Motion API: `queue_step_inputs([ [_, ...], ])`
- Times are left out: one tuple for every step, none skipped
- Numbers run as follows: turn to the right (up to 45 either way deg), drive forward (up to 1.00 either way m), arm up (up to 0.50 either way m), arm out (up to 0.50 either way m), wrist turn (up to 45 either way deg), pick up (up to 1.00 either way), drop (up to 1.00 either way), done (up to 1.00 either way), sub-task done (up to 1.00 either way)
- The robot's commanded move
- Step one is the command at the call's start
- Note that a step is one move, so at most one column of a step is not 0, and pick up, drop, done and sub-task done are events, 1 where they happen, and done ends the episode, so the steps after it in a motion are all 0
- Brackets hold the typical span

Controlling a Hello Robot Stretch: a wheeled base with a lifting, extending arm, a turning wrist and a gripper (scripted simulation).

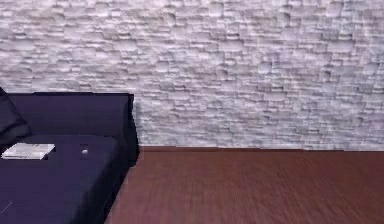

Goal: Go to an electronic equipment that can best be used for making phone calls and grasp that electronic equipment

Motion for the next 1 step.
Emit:
queue_step_inputs([
  [0.0,0.45,0.00,0.00,0.0,0.00,0.00,0.00,0.00],
])
